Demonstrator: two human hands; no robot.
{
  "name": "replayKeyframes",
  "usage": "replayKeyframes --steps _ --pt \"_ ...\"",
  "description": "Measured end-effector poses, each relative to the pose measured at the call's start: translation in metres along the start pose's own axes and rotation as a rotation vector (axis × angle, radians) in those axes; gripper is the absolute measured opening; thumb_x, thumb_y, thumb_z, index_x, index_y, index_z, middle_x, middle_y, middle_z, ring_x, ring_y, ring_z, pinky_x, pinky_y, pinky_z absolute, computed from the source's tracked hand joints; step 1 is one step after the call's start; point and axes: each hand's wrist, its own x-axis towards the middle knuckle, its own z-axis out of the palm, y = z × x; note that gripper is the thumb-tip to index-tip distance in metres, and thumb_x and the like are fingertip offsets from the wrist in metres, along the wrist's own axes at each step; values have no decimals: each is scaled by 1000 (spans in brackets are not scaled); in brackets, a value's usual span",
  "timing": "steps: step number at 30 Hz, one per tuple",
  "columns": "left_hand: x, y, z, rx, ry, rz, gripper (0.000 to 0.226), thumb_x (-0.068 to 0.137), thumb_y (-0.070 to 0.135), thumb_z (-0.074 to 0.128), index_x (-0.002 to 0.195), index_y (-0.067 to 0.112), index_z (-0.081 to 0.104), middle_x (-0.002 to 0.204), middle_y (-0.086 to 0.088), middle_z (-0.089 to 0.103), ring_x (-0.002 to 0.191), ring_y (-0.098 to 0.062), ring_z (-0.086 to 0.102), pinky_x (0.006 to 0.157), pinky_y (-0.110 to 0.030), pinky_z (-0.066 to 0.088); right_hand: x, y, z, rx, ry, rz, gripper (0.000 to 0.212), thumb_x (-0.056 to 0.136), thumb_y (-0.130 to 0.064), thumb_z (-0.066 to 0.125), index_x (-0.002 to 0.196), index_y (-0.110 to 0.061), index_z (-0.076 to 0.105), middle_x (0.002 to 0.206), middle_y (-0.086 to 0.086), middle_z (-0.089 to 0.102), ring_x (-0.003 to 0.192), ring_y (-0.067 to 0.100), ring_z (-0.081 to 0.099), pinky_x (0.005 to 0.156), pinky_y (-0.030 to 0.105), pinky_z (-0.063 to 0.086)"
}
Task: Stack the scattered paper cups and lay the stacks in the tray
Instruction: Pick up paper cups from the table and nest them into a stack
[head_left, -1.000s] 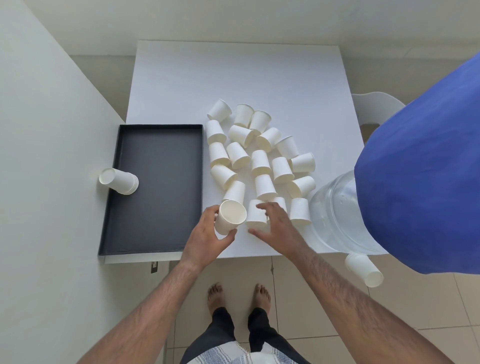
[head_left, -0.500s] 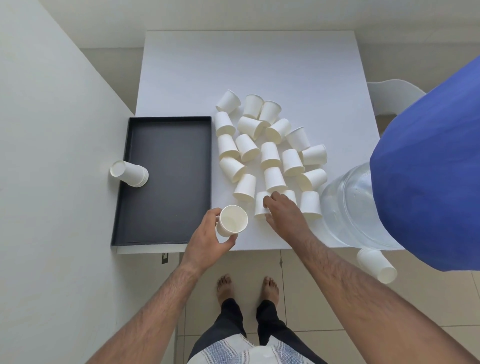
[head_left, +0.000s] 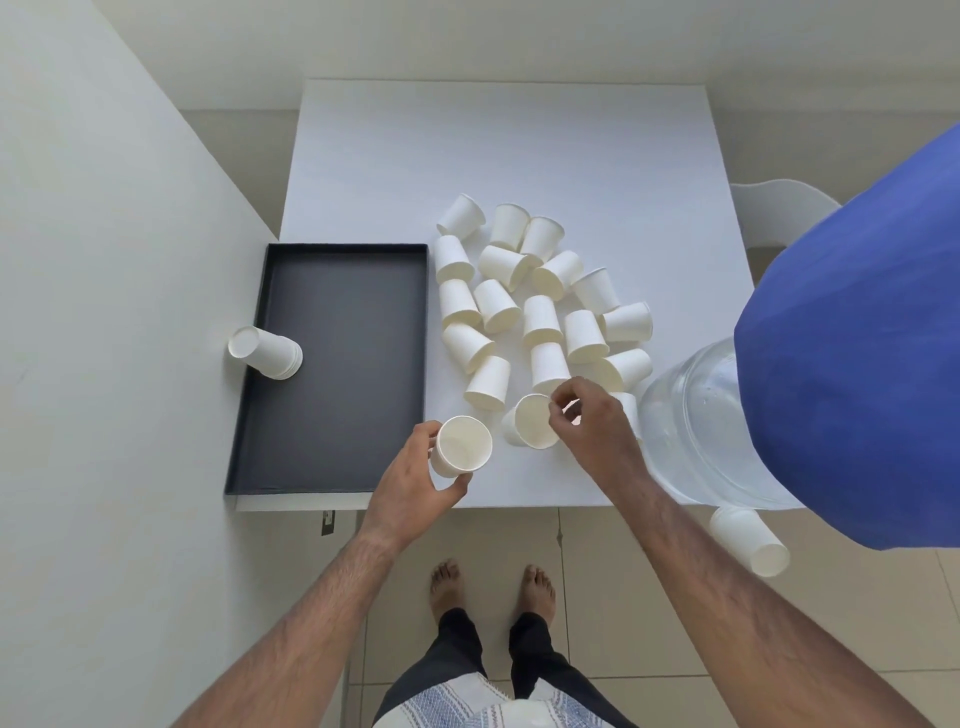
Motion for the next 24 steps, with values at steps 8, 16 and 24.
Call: replayKeyframes --steps 8,16,24 --pt "2 8 4 -3 7 -21 69 89 41 84 141 34 39 131 21 58 118 -8 57 92 -34 56 -12 -24 -5 486 87 131 8 89 -18 79 91 -22 72 87 -9 77 72 10 72 60 23 57" --pt "4 15 7 35 24 40 72 87 42 87 142 31 43 133 16 58 118 -9 58 94 -33 56 -27 -30 20 273 -42 -35 14 91 -19 76 90 -28 65 89 -13 71 79 10 68 67 12 49" --pt "0 25 12 -25 18 55 73 86 44 87 141 37 38 128 27 54 117 -5 59 92 -25 51 -30 -34 27 191 4 -99 11 91 -15 77 91 -21 68 92 -8 69 81 10 65 68 9 44"
